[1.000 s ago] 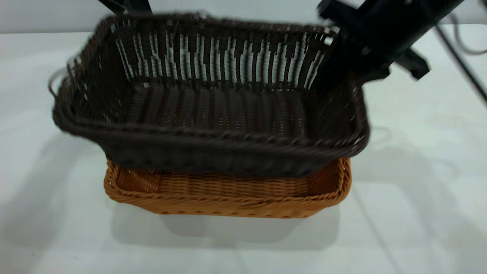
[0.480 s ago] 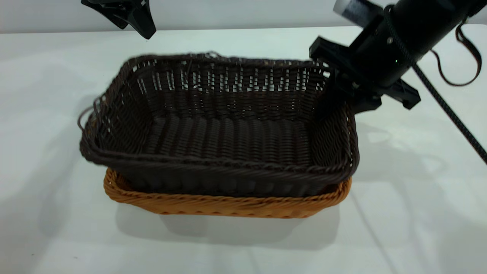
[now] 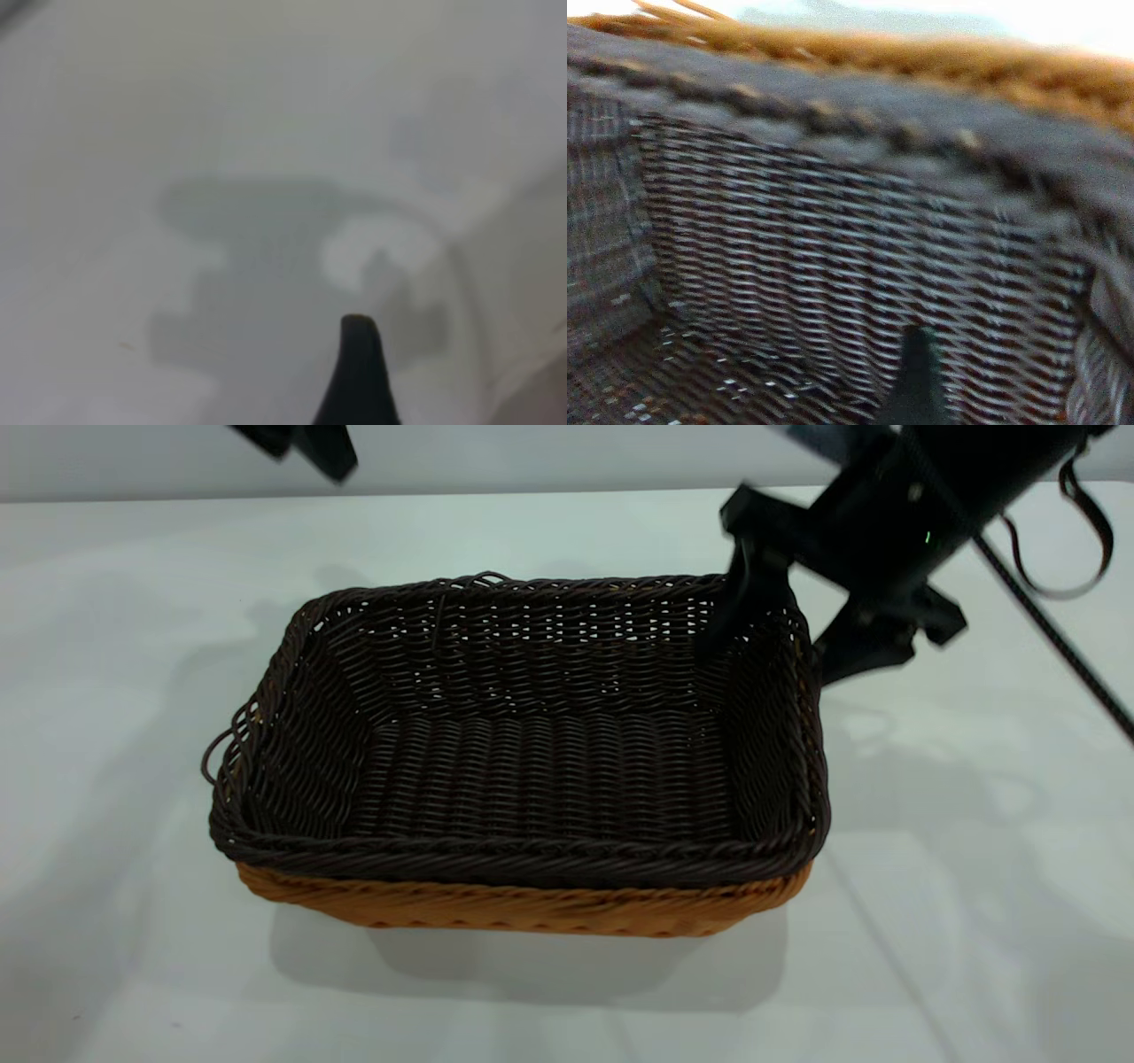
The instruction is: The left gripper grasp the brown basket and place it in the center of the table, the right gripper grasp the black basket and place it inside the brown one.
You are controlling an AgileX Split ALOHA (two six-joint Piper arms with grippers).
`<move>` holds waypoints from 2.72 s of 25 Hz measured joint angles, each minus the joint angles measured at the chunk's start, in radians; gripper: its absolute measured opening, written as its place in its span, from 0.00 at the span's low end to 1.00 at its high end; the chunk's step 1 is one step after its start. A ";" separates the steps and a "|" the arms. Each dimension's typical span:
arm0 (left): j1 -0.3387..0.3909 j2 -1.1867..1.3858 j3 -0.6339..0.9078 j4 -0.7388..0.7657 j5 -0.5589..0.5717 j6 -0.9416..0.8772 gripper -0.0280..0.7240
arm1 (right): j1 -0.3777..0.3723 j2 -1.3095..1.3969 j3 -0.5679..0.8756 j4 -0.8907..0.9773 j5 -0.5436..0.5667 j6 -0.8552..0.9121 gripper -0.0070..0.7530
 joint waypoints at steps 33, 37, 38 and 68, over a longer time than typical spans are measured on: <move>0.000 -0.894 0.001 0.177 0.528 -0.500 0.75 | -0.133 -0.950 -0.228 -0.079 0.548 0.017 0.76; 0.000 -1.031 0.032 0.177 0.528 -0.504 0.75 | -0.133 -1.128 -0.137 -0.094 0.557 0.017 0.76; 0.000 -1.073 0.063 0.177 0.528 -0.507 0.75 | -0.133 -1.176 -0.108 -0.108 0.558 0.017 0.76; 0.000 -2.022 1.084 0.177 0.529 -0.527 0.75 | -0.133 -2.104 0.653 -0.762 0.452 0.273 0.76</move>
